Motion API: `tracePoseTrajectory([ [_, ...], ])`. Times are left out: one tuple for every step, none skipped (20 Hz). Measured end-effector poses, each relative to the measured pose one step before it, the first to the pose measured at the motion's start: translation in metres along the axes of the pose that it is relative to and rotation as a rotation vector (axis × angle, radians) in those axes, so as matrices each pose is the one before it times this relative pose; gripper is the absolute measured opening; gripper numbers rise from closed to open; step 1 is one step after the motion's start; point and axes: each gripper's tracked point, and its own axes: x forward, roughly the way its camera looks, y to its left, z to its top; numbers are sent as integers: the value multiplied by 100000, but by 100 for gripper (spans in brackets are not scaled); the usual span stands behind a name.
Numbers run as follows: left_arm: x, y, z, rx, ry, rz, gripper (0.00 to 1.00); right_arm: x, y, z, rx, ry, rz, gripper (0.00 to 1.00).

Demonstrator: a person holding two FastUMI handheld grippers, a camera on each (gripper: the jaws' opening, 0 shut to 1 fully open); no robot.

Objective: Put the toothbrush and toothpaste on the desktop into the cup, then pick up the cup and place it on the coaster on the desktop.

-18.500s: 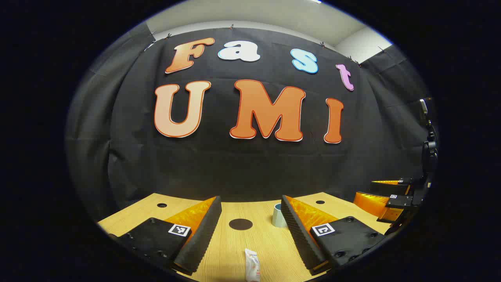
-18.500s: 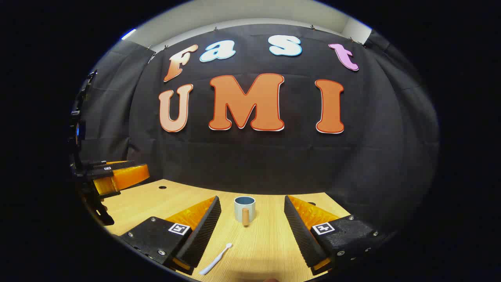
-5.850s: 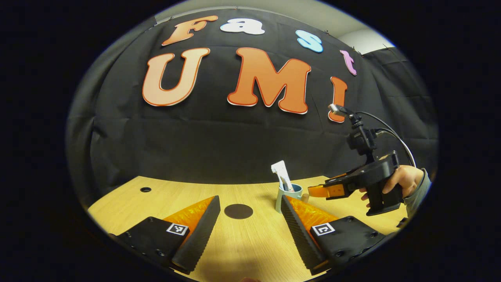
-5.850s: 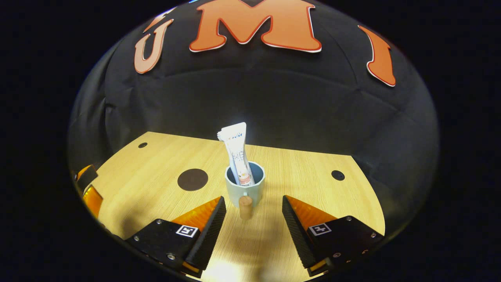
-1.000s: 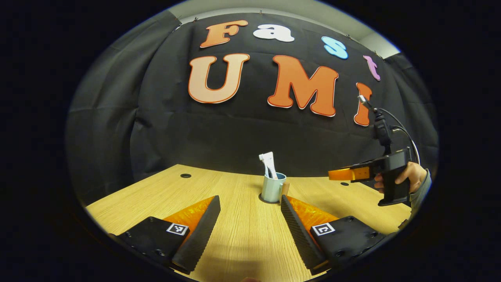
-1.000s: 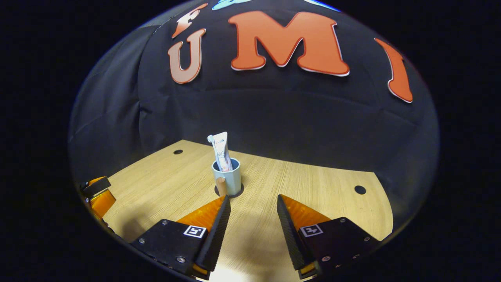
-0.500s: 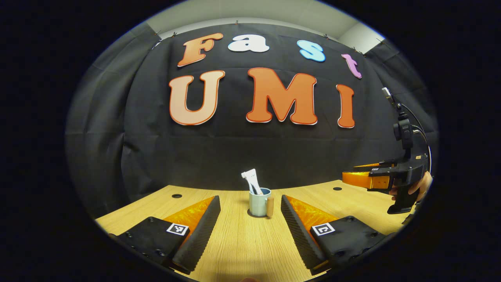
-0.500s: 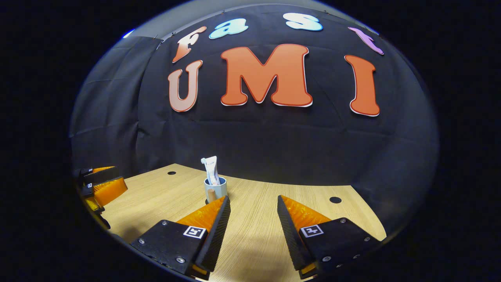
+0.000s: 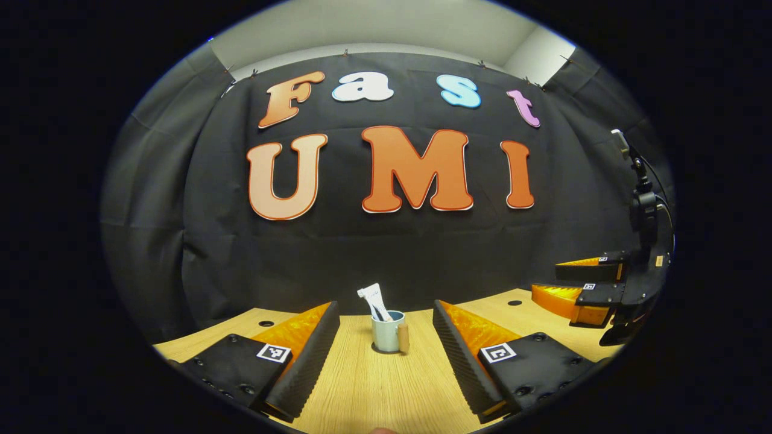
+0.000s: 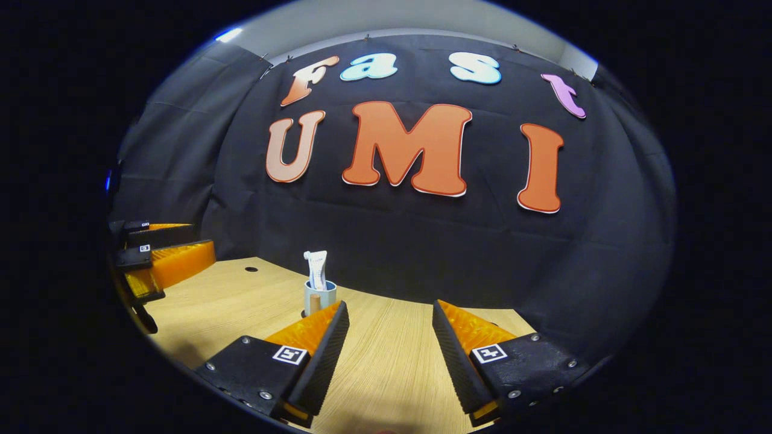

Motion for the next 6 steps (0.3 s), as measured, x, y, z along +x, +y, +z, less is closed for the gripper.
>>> tracePoseTrajectory([
  [125, -242, 91, -206, -751, -607, 98, -150, -215, 15, 19, -609, -713, 85],
  [156, -306, -28, 93, -274, -1080, 98, -190, -240, 109, 77, -631, -520, 86],
  [-144, -113, -83, 648, 115, -712, 98, -147, -340, 115, 76, -711, -598, 86],
  [5, 26, -24, 847, 60, -142, 98, -144, -261, 183, 101, -457, -566, 87],
  [-26, 77, 28, 809, -191, 69, 98, -48, -276, -11, 425, -371, -605, 87],
  [-53, -21, 56, 707, -119, -154, 98, -81, -233, -11, 568, -65, -424, 87],
])
